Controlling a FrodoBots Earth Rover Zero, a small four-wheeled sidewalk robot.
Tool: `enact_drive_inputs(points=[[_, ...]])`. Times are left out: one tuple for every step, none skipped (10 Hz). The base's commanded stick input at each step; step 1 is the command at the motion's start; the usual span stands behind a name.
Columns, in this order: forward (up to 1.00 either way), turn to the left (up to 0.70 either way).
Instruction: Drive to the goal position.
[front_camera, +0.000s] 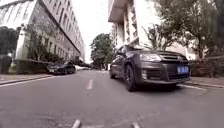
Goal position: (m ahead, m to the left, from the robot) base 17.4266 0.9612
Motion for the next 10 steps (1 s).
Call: enact_drive_inputs(points=[[0.7,0.0],[0.7,0.0],[0.7,0.0],[0.7,0.0],[0.7,0.0],[0.7,0.0],[0.7,0.0],[0.7,-0.02],[0.7,-0.08],[0.7,-0.08]])
